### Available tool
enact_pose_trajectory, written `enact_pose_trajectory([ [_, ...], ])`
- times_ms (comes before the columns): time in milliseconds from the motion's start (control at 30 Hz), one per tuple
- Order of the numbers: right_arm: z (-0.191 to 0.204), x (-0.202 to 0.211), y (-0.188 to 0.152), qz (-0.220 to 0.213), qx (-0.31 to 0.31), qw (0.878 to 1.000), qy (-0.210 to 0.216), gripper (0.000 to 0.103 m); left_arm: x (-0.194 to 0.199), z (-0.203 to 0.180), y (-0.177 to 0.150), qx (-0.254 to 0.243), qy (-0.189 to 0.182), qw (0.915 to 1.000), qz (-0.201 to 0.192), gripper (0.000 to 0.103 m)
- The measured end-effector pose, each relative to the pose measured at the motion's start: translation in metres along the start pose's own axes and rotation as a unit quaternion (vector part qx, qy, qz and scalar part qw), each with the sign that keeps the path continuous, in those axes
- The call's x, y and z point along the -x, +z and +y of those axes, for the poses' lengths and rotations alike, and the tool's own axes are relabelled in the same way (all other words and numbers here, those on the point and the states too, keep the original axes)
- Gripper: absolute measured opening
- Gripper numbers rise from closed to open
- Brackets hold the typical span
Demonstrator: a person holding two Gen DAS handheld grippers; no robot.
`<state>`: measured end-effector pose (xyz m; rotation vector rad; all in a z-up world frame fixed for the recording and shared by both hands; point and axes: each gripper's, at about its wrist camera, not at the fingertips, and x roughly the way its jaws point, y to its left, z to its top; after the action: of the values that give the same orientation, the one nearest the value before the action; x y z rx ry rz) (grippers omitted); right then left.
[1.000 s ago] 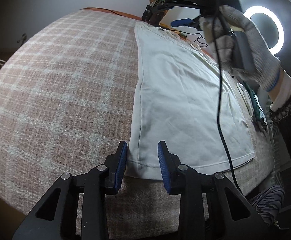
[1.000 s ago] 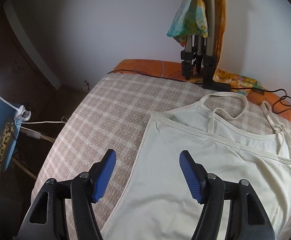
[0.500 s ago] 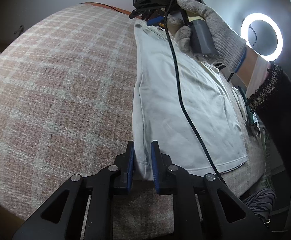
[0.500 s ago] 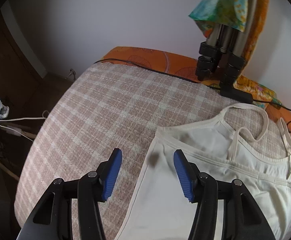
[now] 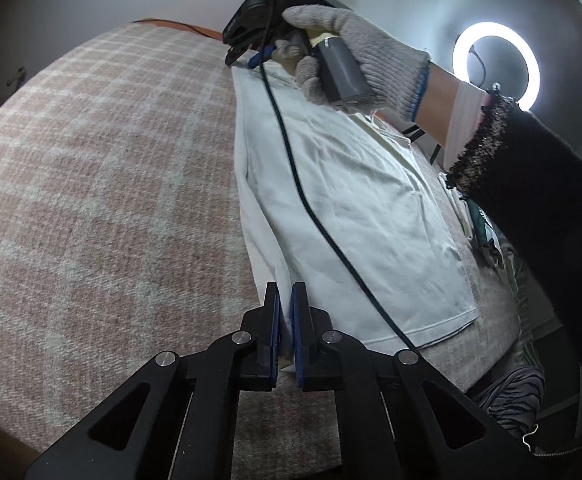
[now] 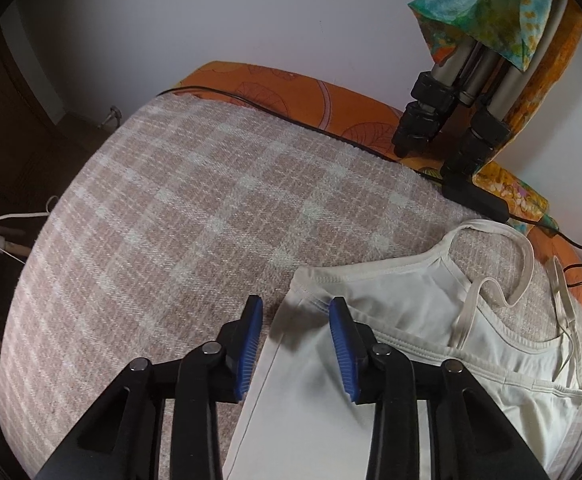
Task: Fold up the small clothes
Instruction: 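Fold the gripped side edge over toward the shirt's middle with both tools, then open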
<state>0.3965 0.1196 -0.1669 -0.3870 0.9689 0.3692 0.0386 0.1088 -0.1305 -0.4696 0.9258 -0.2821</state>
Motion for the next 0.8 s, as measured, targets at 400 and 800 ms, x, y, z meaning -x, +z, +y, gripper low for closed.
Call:
enact_pose_trajectory([
  [400, -0.033, 0.006, -0.001, -0.010, -0.024, 1.000, 0.016, 0.006, 0.005, -0.014, 0.002, -0.028, -0.018, 0.9994, -0.012, 0.004],
  [800, -0.094, 0.064, -0.035, -0.047, -0.038, 0.998, -0.003, 0.005, -0.003, -0.062, 0.004, -0.088, -0.050, 0.9948, -0.008, 0.004],
])
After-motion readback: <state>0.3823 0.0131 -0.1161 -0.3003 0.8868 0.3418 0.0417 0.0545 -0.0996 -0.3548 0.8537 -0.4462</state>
